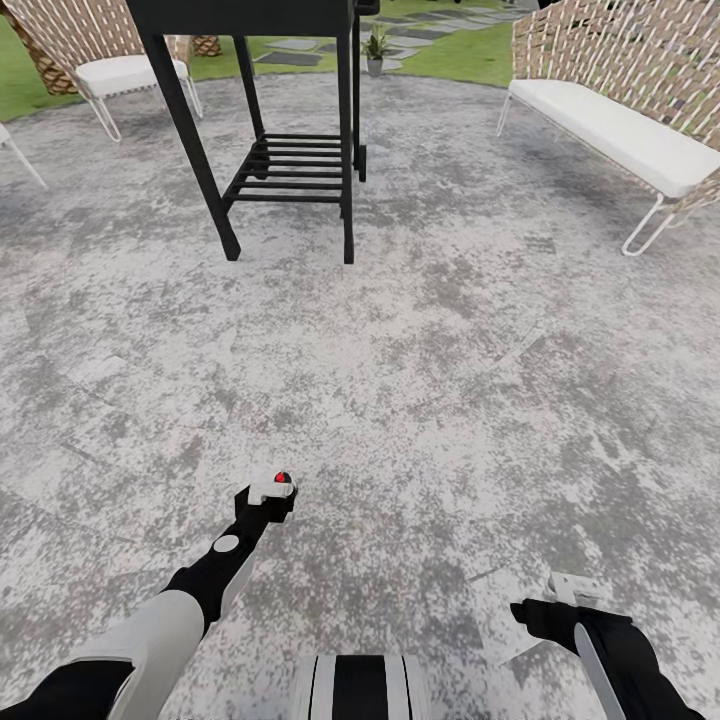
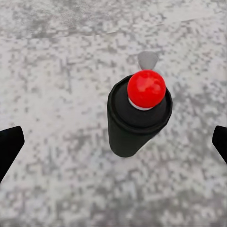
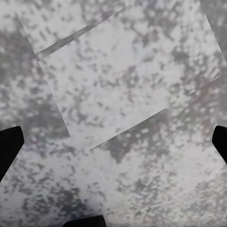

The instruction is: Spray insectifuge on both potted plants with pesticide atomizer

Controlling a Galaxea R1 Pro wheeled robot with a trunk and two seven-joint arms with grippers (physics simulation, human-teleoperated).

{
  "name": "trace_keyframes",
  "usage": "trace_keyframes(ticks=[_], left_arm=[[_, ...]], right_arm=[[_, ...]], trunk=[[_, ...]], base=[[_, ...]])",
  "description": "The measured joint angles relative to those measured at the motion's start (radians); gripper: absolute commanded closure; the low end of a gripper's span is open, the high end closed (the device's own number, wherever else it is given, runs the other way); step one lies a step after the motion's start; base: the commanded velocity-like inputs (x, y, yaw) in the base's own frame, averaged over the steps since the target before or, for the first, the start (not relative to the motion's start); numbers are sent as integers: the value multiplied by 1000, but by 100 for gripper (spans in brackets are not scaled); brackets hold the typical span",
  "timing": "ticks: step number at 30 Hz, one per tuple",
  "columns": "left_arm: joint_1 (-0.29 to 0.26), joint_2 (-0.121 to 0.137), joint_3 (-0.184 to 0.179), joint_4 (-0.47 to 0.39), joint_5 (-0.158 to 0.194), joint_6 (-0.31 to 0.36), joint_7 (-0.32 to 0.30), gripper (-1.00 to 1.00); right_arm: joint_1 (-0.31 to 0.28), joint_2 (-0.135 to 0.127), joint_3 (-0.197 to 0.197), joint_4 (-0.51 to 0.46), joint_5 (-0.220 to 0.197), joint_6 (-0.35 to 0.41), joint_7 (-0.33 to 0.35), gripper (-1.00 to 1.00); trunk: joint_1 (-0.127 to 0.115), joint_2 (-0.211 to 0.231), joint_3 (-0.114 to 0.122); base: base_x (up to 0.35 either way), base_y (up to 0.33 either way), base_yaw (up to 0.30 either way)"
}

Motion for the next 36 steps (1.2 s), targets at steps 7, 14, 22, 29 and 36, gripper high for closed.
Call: trace_keyframes(ticks=[7, 14, 22, 29, 36], left_arm=[[0, 0, -1, 0, 0, 0, 0, -100], [0, 0, 0, 0, 0, 0, 0, -100], [0, 0, 0, 0, 0, 0, 0, -100], [0, 0, 0, 0, 0, 0, 0, -100], [0, 0, 0, 0, 0, 0, 0, -100]], right_arm=[[0, 0, 0, 0, 0, 0, 0, -100], [0, 0, 0, 0, 0, 0, 0, -100], [0, 0, 0, 0, 0, 0, 0, -100], [0, 0, -1, 0, 0, 0, 0, -100], [0, 0, -1, 0, 0, 0, 0, -100]], trunk=[[0, 0, 0], [0, 0, 0], [0, 0, 0], [0, 0, -4], [1, 0, -15]], base=[[36, -36, 0], [43, -49, 0], [2, -2, 0], [0, 0, 0], [0, 0, 0]])
